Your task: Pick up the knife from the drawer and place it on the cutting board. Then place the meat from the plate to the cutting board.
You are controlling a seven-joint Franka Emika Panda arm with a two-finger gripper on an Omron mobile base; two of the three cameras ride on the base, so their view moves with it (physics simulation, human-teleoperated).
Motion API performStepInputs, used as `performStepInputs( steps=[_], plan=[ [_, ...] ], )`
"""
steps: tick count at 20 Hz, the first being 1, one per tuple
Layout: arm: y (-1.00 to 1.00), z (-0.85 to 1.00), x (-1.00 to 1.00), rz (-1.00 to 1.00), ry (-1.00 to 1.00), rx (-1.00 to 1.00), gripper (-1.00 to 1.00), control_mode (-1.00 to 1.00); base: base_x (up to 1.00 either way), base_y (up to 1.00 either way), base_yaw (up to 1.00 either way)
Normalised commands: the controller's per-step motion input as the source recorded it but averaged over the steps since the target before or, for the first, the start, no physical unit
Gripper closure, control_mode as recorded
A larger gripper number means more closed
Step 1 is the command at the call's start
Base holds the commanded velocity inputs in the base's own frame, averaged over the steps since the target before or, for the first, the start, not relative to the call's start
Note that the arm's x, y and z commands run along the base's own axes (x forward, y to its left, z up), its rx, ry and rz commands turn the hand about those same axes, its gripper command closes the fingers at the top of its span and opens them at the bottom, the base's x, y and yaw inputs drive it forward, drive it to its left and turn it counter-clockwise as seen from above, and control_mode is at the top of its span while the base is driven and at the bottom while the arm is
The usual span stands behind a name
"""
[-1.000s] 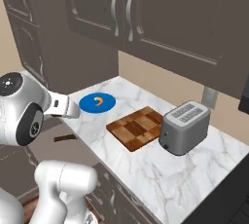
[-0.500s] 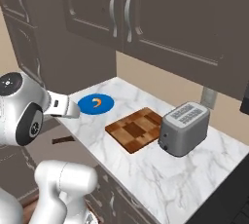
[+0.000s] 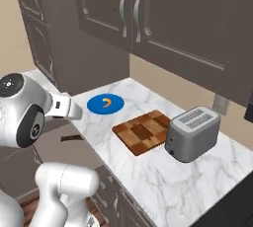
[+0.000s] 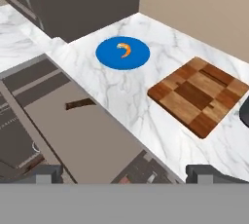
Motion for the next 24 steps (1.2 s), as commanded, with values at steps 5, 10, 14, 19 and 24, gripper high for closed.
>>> performStepInputs(
  steps=[5, 10, 14, 19, 24],
  plan=[
    [0.0, 0.0, 0.0, 0.0, 0.0, 0.0, -1.0, 1.0, 0.42, -0.45, 0.33],
    [0.0, 0.0, 0.0, 0.0, 0.0, 0.0, -1.0, 1.0, 0.4, -0.28, 0.31],
    [0.0, 0.0, 0.0, 0.0, 0.0, 0.0, -1.0, 1.0, 0.42, -0.06, 0.32],
    [0.0, 0.0, 0.0, 0.0, 0.0, 0.0, -1.0, 1.0, 0.45, -0.07, 0.32],
    [0.0, 0.0, 0.0, 0.0, 0.0, 0.0, -1.0, 1.0, 0.52, -0.01, 0.28]
  ],
)
